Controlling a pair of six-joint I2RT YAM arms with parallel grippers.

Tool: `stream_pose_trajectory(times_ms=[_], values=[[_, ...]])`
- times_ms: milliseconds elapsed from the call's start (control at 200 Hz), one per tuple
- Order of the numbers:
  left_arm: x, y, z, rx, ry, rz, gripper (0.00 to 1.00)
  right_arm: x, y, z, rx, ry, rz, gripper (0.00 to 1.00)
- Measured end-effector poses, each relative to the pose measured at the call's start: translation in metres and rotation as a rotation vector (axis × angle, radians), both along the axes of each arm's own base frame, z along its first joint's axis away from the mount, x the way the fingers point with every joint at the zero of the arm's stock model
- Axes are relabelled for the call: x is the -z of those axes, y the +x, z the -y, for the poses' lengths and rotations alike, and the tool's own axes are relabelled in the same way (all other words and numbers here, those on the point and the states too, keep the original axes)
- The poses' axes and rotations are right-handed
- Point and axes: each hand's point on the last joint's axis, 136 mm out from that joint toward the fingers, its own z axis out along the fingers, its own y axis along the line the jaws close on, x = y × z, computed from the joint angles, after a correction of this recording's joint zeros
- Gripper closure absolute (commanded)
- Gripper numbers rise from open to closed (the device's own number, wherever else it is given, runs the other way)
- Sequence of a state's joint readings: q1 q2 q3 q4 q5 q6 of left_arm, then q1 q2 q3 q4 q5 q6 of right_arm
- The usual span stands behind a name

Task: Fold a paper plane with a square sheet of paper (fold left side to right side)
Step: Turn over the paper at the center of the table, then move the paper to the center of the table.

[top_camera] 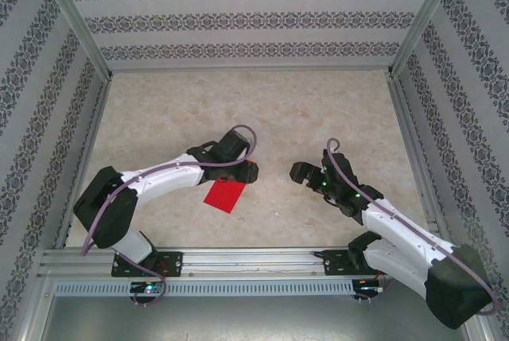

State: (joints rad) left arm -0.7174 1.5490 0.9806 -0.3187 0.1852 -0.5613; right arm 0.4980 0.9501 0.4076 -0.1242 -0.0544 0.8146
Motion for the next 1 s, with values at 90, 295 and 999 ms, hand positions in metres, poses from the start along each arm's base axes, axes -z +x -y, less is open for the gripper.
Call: stream_pose_trajectory(times_ms=[90,295,999], values=[[-0.014,0.006,-0.013,-0.031,-0.058,0.025,0.53,0.010,-0.004,-0.022,-0.062,0.008,-0.059,0.22],[-0.035,0.018,-0.060,-0.140,-0.158,0.092,0.46,0.014,0.001,-0.093,-0.211,0.054,-0.113,0.43],[-0.038,0.014,-0.121,-0.268,-0.200,0.147,0.39,0.069,-0.007,-0.203,-0.361,0.117,-0.247,0.95]])
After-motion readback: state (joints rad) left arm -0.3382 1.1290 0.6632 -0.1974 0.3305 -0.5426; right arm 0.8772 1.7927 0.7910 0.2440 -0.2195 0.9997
